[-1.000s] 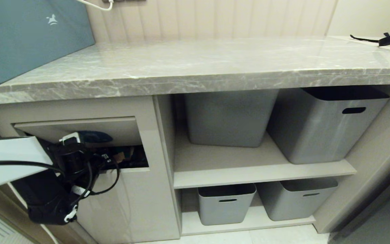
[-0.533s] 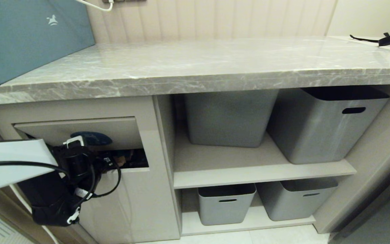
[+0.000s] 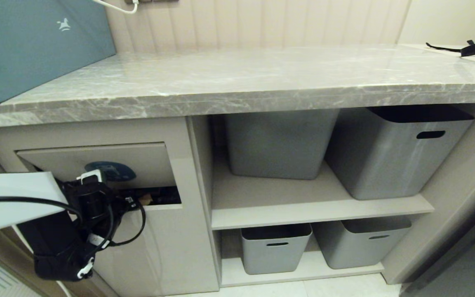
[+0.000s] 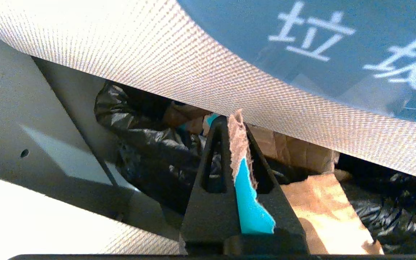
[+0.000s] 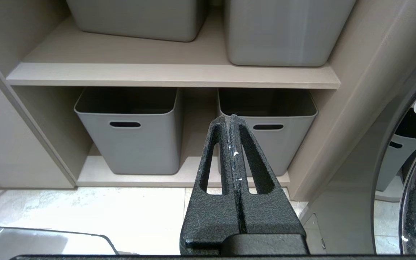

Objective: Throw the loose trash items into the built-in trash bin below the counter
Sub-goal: Put the garbage in the trash can

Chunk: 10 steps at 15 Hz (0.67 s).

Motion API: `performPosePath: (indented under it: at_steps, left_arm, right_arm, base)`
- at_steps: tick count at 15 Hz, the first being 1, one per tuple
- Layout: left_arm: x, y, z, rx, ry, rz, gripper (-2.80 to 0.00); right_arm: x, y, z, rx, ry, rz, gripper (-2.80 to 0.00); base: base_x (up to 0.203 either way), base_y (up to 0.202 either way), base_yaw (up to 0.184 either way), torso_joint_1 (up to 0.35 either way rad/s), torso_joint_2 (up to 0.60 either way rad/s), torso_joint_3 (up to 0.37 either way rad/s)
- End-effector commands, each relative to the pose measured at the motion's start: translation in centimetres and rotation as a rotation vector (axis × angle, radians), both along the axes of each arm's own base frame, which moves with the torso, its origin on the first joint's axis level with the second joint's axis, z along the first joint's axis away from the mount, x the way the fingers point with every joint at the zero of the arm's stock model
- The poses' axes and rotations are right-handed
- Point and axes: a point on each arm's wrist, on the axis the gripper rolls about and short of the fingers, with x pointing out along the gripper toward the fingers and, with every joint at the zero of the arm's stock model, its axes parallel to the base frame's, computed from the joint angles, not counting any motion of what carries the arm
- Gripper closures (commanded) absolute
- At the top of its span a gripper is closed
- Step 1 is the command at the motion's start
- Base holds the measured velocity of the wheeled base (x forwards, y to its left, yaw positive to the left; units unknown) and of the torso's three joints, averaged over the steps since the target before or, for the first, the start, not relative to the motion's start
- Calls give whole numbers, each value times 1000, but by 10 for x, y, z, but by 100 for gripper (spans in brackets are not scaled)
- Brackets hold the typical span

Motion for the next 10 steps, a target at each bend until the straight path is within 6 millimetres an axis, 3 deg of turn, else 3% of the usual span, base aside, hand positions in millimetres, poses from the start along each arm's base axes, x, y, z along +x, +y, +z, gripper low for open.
performPosePath:
  at_steps: [1,10]
  left_arm:
    - [-6,0,4,-1,-4,0,0]
    - [-20,-1,20,-3,-27,-3,0]
  right_arm:
    - [0,0,0,-1,2,1,0]
    - [0,0,0,0,2,2,0]
  base:
    - [0,0,0,0,0,0]
    - [0,0,0,0,0,0]
